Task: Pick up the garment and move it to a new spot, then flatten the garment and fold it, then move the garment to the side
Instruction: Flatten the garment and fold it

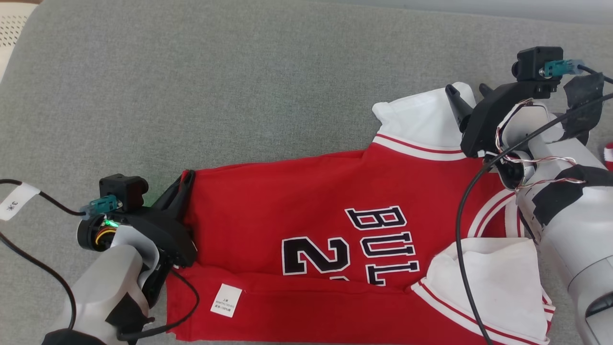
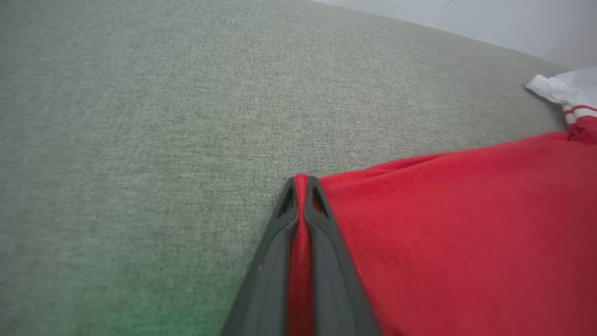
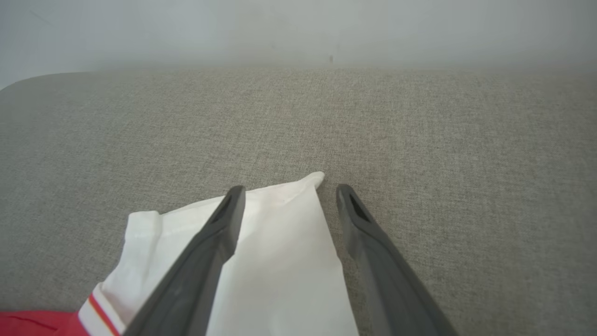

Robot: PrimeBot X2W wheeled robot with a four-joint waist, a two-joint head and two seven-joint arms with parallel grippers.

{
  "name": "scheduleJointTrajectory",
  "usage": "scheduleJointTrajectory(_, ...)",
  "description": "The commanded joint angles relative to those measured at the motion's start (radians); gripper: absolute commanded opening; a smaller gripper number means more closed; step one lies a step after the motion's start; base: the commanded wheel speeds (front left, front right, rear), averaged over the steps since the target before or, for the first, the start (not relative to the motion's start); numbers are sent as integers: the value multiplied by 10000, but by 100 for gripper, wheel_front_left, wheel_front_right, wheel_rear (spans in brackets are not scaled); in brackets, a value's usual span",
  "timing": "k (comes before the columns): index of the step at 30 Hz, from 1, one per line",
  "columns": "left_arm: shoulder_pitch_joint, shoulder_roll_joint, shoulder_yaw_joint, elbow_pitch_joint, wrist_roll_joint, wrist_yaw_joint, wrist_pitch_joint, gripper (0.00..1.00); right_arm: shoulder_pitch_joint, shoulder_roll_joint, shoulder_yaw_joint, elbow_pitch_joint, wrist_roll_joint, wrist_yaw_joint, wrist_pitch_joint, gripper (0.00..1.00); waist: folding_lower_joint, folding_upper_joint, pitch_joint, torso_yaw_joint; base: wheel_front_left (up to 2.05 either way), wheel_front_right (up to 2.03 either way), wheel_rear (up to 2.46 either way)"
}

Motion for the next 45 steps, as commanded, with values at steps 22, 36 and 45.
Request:
scheduleJointTrajectory(22,-385,-112,-1007,417,-744,14,-236,0,-969,129,699,1387,327,-11,-182,9,0,-1,338,295,0,0,0)
scheduleJointTrajectory(36,97,427,395,-398,-49,10,-266,0,-80,-69,1696,-376,1318,-13,-1085,0,0,-1,-289,-159,0,0,0)
scheduleJointTrajectory(45,1731,538,2366,-1983,1532,53,-267,0,1504,-965,2900,-2442,2586,-11,-1713,0,0,-1,-1256,-578,0,0,0)
